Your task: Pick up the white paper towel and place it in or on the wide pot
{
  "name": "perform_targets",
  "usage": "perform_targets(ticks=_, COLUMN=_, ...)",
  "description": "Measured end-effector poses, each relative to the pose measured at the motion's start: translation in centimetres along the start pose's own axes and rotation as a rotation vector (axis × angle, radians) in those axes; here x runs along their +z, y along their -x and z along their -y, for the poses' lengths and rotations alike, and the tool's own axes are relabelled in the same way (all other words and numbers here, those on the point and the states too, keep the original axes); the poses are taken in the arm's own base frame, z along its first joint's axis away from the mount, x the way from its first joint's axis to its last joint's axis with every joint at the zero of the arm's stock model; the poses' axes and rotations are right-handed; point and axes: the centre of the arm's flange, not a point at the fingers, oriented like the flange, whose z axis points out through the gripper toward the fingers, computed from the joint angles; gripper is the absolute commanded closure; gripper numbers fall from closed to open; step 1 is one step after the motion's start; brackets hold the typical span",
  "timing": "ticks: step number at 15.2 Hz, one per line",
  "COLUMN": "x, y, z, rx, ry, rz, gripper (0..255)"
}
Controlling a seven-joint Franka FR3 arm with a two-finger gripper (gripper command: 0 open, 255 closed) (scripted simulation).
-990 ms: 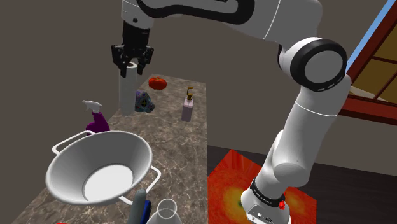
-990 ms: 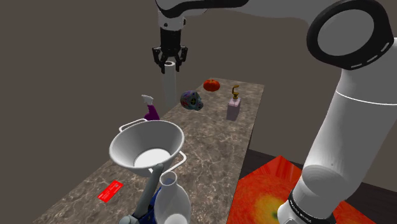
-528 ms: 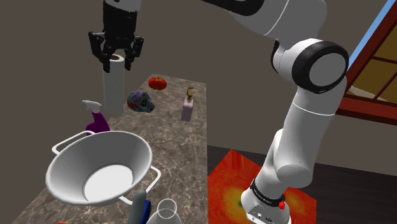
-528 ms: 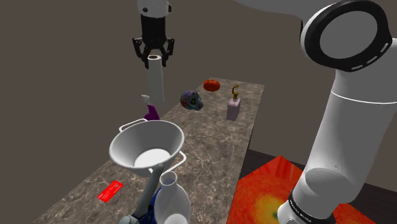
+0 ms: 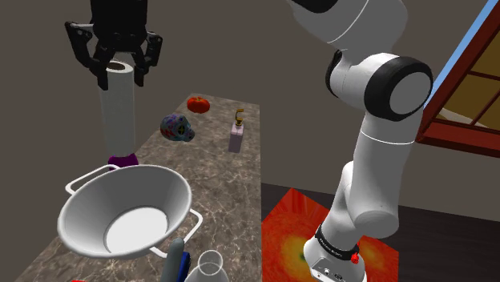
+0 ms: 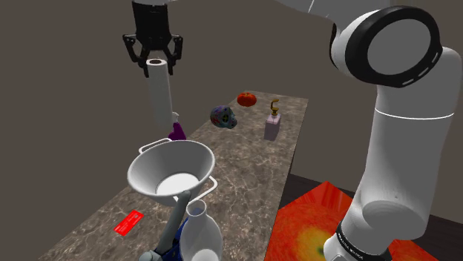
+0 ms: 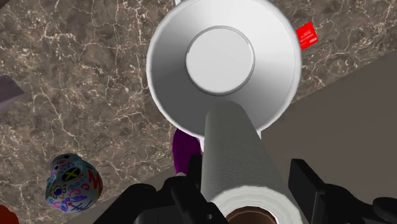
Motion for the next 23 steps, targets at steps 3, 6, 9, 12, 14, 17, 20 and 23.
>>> perform_targets(ticks=3, x=1.4, y=0.4, z=0.1, rx=0.001, ry=0.001, rz=0.000, gripper=255)
perform_targets(ticks=6, x=2.8, y=0.7, z=0.0, rx=0.001, ry=0.001, rz=0.001, gripper=255)
perform_targets(ticks=9, x=4.5, y=1.0, z=-0.1, rx=0.001, ry=0.001, rz=0.001, gripper=255)
perform_targets(ticks=12, x=6.0, y=1.2, z=-0.1, rx=0.001, ry=0.001, rz=0.001, gripper=255)
perform_targets(ticks=14, x=7.1, y=1.4, z=0.0, rx=0.001, ry=0.001, rz=0.001, gripper=255)
perform_targets(ticks=17, x=8.6, y=1.7, z=0.0, rx=0.001, ry=0.001, rz=0.000, gripper=255)
perform_targets(ticks=20, x=10.2, y=2.1, z=-0.1, rx=0.001, ry=0.001, rz=0.001, gripper=255)
perform_targets(ticks=23, x=11.7, y=2.3, z=-0.1, rx=0.001, ry=0.001, rz=0.000, gripper=255)
